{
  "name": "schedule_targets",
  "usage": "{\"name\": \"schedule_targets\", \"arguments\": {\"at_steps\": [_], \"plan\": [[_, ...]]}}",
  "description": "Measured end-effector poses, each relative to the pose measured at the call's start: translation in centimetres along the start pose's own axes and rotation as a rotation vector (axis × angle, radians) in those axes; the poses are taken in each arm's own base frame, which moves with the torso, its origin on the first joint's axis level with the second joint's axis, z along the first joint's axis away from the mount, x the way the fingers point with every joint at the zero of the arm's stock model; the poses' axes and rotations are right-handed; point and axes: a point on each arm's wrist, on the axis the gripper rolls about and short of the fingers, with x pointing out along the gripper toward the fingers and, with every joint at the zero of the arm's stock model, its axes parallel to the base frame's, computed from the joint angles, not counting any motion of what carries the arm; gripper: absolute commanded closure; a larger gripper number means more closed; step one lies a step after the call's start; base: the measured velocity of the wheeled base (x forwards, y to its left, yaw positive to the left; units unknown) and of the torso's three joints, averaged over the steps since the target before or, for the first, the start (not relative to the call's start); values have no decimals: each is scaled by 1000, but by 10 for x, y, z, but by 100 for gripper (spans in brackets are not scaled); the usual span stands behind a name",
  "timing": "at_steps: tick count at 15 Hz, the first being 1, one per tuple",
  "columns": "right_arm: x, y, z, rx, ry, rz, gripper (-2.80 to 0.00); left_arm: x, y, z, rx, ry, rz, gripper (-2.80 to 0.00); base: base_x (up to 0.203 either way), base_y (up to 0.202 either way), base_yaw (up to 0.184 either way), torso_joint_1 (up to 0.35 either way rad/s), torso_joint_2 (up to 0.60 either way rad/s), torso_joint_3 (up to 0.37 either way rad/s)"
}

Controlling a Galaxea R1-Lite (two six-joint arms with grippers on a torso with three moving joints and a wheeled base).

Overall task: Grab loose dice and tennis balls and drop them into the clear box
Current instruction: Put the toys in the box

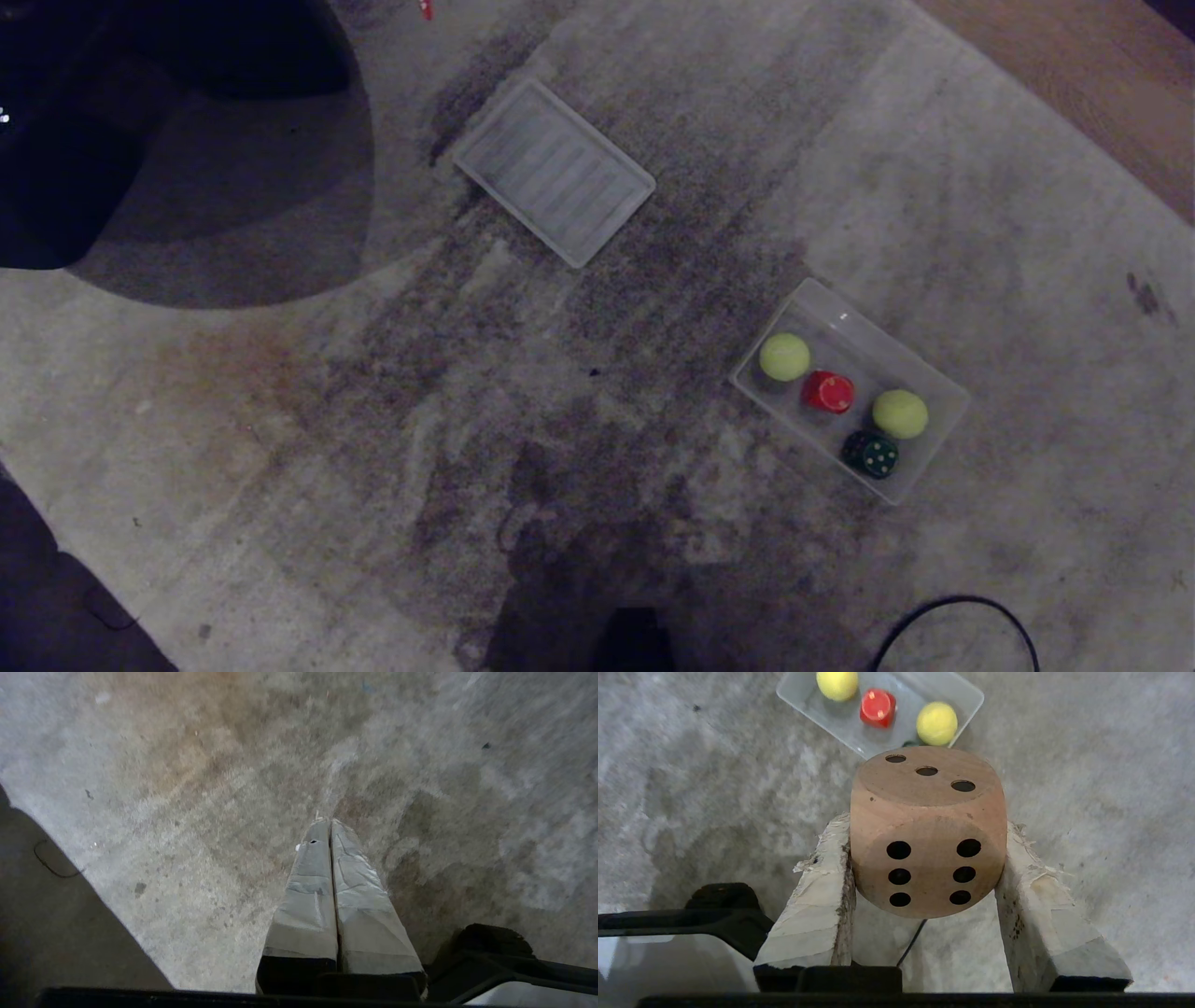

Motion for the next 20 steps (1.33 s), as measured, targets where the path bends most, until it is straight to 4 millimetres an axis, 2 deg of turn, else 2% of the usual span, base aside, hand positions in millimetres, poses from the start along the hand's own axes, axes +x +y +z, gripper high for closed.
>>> {"name": "schedule_targets", "arguments": {"at_steps": [11, 18, 20], "plan": [[0, 0, 0, 0, 1, 0, 0, 0, 0, 0, 2, 0, 0, 0, 0, 0, 0, 3, 3, -192], [-1, 0, 1, 31, 24, -6, 0, 0, 0, 0, 3, 0, 0, 0, 0, 0, 0, 1, 1, -22], [-1, 0, 13, 49, 68, -9, 0, 0, 0, 0, 3, 0, 0, 0, 0, 0, 0, 0, 0, 0]]}}
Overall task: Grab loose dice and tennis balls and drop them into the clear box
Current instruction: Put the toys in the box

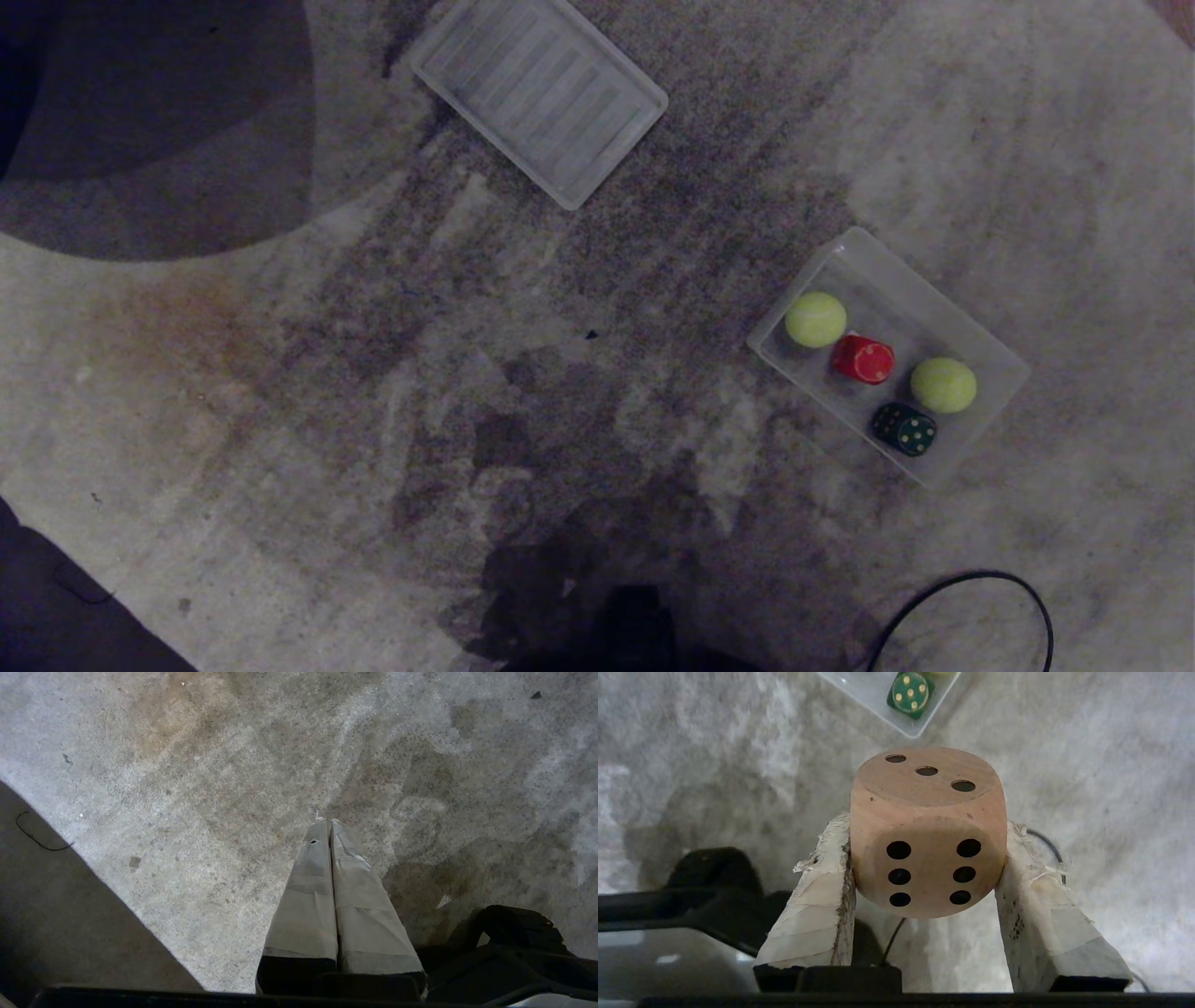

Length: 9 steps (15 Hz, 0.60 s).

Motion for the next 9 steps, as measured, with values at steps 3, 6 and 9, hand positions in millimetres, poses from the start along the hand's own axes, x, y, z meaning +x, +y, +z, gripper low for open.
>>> {"name": "schedule_targets", "arguments": {"at_steps": [3, 6, 9], "plan": [[12, 3, 32, 84, 106, -15, 0, 0, 0, 0, 0, 0, 0, 0, 0, 0, 0, 0, 0, 0], [50, 6, 65, 177, 218, -42, 0, 0, 0, 0, 0, 0, 0, 0, 0, 0, 0, 0, 0, 0], [111, 8, 82, 244, 301, -84, 0, 0, 0, 0, 0, 0, 0, 0, 0, 0, 0, 0, 0, 0]]}}
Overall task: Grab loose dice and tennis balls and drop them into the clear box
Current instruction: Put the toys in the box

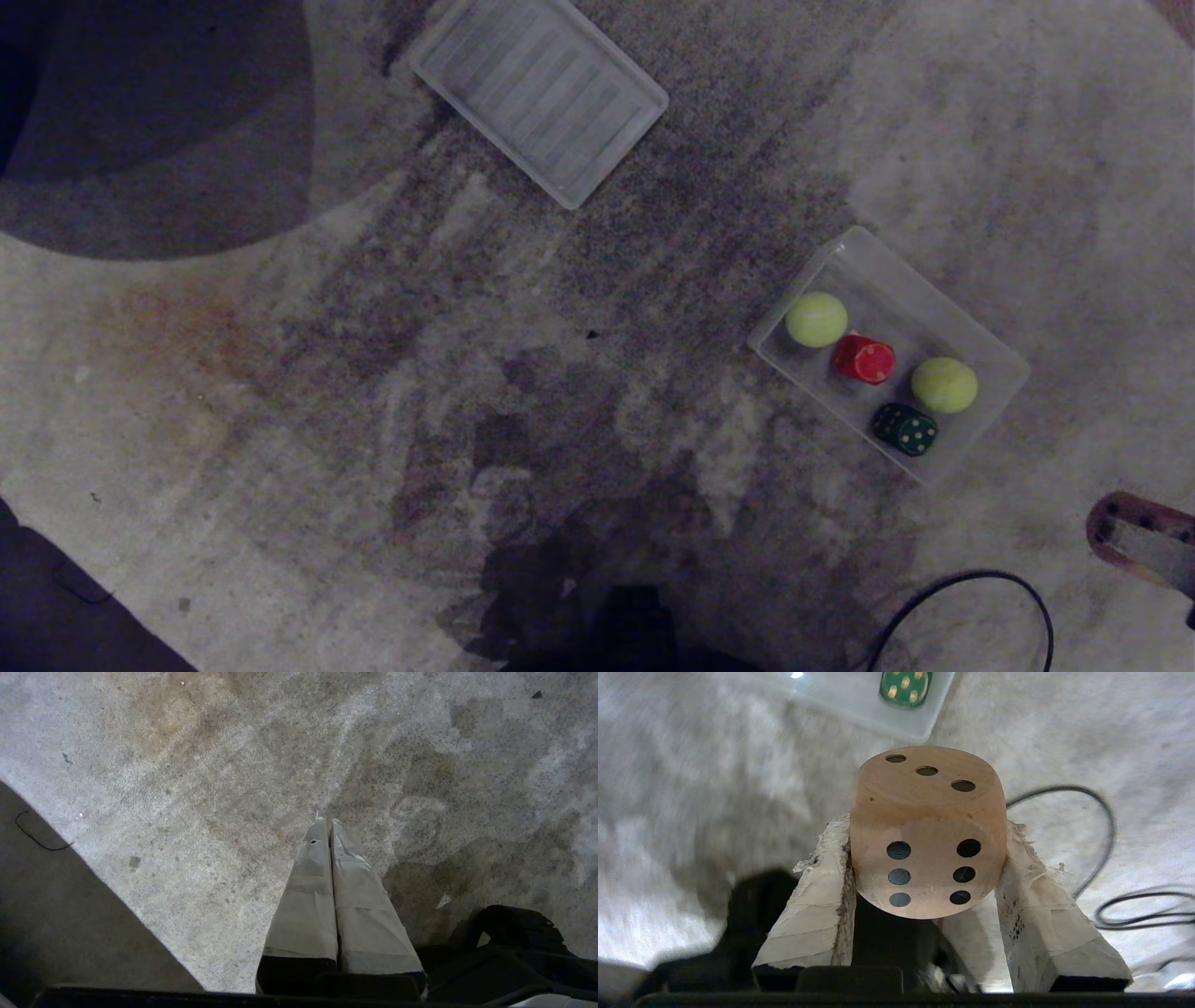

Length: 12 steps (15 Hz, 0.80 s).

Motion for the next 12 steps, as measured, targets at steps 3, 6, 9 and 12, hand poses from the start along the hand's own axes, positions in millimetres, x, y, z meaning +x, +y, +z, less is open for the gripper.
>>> {"name": "schedule_targets", "arguments": {"at_steps": [3, 6, 9, 12], "plan": [[66, 8, 17, 59, 35, -25, 0, 0, 0, 0, 0, 0, 0, 0, 0, 0, 0, 0, 0, 0], [131, 20, 36, 120, -48, 21, 0, 0, 0, 0, 0, 0, 0, 0, 0, 0, 0, 0, 0, 0], [174, 32, 51, 139, -172, 92, 0, 0, 0, 0, 0, -1, 0, 0, 0, 0, 0, 0, 0, 0], [203, 35, 51, 147, -187, 105, 0, 0, 0, 0, 0, 0, 0, 0, 0, 0, 0, 0, 0, 0]]}}
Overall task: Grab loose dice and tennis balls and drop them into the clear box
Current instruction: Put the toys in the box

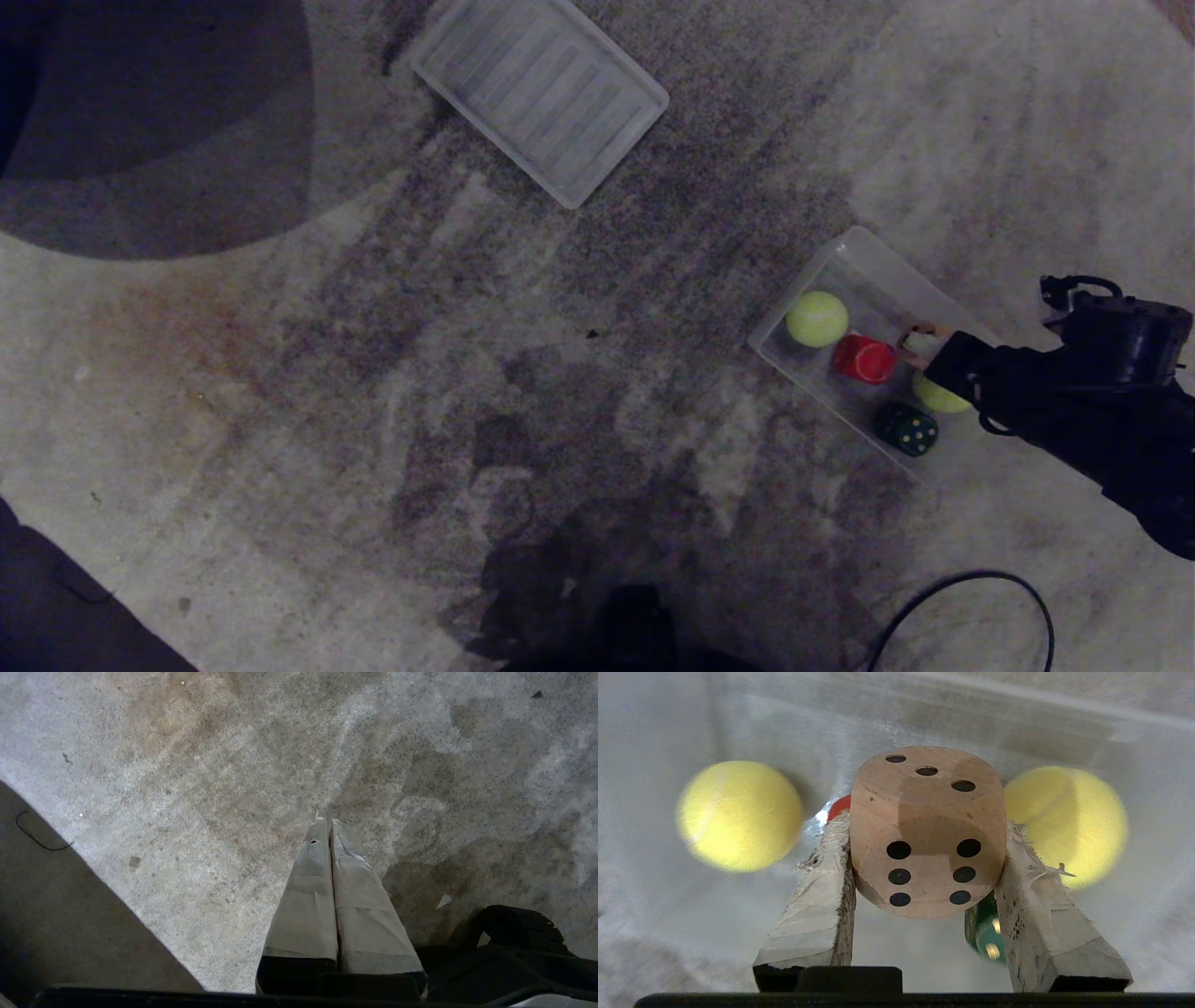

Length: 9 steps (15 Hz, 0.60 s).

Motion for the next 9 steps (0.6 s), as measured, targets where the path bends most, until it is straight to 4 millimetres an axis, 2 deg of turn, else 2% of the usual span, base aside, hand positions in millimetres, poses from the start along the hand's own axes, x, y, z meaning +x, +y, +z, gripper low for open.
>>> {"name": "schedule_targets", "arguments": {"at_steps": [1, 5, 9], "plan": [[6, -1, -2, 2, -12, 6, -280, 0, 0, 0, 0, 0, 0, 0, 0, 0, 0, 0, 0, 0], [21, -1, -5, -14, -80, 46, -280, 0, 0, 0, 0, 0, 0, 0, 0, 0, 0, 0, 0, 0], [15, -2, -7, -35, -60, 43, -280, 0, 0, 0, 0, 0, 0, 0, 0, 0, 0, 0, 0, 0]]}}
